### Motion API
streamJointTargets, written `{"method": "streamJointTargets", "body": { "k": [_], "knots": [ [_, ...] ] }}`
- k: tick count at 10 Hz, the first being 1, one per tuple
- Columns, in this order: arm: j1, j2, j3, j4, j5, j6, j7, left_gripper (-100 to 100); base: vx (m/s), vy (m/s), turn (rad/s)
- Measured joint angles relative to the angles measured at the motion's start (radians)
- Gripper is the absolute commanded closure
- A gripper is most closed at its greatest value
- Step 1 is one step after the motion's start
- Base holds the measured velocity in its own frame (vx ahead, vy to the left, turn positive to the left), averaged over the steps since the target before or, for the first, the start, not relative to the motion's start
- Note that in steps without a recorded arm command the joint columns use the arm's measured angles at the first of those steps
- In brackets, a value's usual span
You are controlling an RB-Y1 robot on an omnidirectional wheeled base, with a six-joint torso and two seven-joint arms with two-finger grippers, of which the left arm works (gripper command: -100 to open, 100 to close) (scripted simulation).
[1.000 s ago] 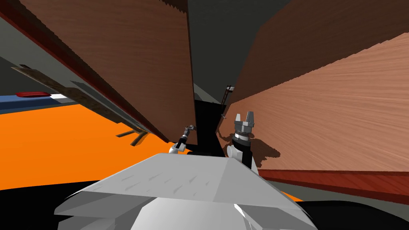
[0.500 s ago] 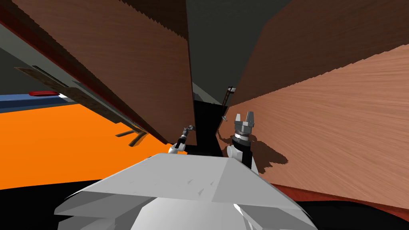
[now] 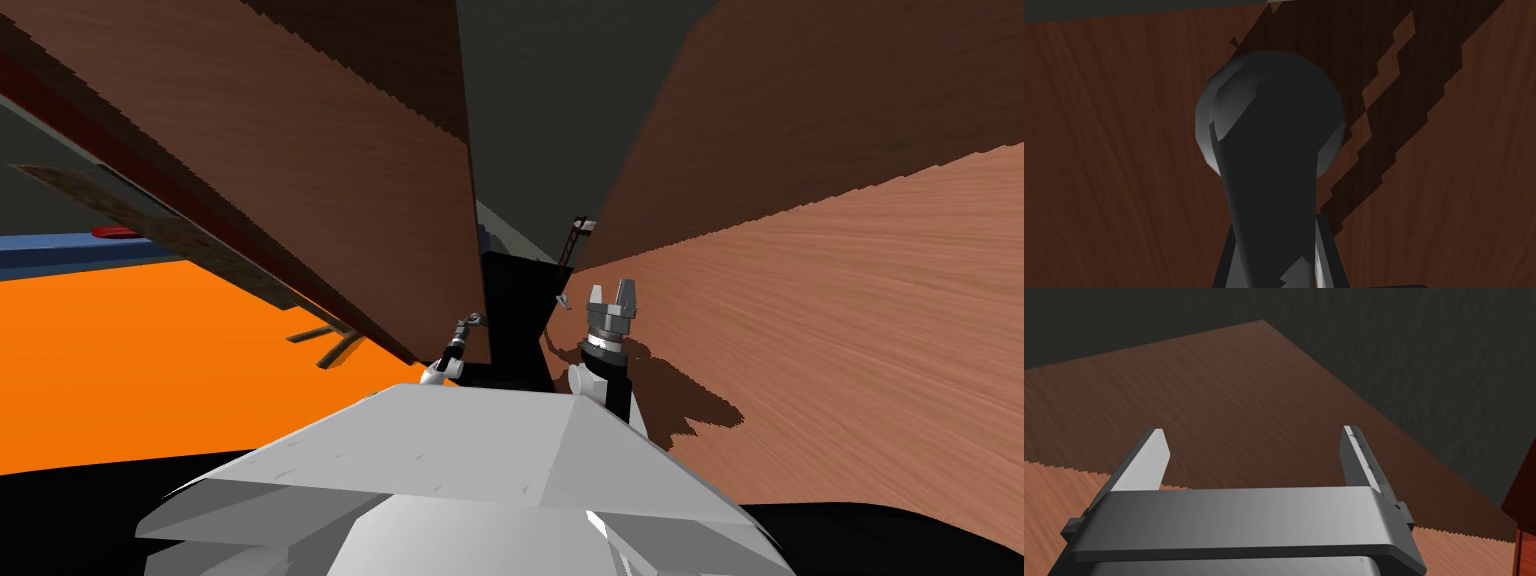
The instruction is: Push the door open
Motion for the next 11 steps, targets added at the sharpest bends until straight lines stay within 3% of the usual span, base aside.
{"method": "streamJointTargets", "body": {
  "k": [3, 5, 11],
  "knots": [
    [-0.006, 0.001, 0.033, 0.014, 0.017, -0.006, -0.016, 100, 0.161, -0.086, 0.060],
    [0.009, -0.001, 0.051, -0.016, 0.027, 0.010, -0.030, 100, 0.163, -0.092, 0.061],
    [-0.001, 0.000, 0.096, 0.011, 0.051, -0.002, -0.051, 100, 0.153, -0.049, 0.052]
  ]
}}
